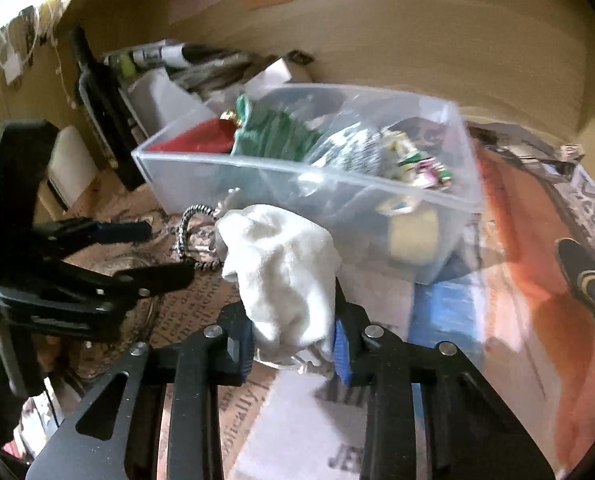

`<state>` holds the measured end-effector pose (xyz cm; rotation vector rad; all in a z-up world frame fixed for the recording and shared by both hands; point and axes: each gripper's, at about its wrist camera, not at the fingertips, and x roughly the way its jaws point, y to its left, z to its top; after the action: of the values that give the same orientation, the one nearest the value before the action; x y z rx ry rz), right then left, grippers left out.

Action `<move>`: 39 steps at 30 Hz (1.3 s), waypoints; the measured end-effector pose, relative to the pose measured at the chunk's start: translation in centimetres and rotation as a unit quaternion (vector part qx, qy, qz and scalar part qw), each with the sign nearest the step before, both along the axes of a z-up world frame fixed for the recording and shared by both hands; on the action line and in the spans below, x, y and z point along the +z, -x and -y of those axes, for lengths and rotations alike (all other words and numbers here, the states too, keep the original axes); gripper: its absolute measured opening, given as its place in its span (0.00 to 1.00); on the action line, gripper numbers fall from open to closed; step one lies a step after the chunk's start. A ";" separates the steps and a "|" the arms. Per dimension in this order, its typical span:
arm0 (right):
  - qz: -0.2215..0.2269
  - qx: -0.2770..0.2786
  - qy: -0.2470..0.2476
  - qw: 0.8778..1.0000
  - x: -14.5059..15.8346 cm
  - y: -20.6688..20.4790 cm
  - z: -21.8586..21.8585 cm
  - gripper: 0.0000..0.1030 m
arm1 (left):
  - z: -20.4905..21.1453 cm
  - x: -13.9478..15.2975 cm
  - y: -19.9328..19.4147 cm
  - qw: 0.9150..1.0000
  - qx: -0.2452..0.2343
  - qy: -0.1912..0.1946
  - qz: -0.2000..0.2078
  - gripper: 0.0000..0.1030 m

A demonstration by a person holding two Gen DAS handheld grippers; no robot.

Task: Organize soft objects
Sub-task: 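Grasp the white cloth bag with the right gripper while the left gripper grasps the black-and-white hair tie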

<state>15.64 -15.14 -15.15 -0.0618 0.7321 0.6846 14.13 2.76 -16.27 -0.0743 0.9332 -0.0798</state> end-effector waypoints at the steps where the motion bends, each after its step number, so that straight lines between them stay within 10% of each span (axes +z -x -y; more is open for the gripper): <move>1: 0.003 -0.003 -0.004 1.000 0.2 0.2 0.4 0.28 | 0.2 -0.1 -0.3 1.000 -0.002 -0.003 -0.002 0.87; 10: 0.029 -0.016 -0.023 0.999 1.8 1.5 2.7 0.28 | 1.9 -0.8 -2.4 1.000 0.005 -0.027 -0.014 0.76; 22: 0.036 -0.021 -0.034 0.999 2.1 1.8 3.3 0.28 | 4.0 -0.7 -2.4 0.999 -0.022 -0.032 -0.010 0.31; 39: 0.095 -0.040 -0.056 0.993 6.3 2.2 4.5 0.28 | 2.8 5.2 0.6 0.996 -0.038 0.014 0.074 0.29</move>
<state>13.47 -19.69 -8.87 0.0044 0.5103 0.6325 13.54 -0.07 -11.04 -0.0583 0.7861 -0.1662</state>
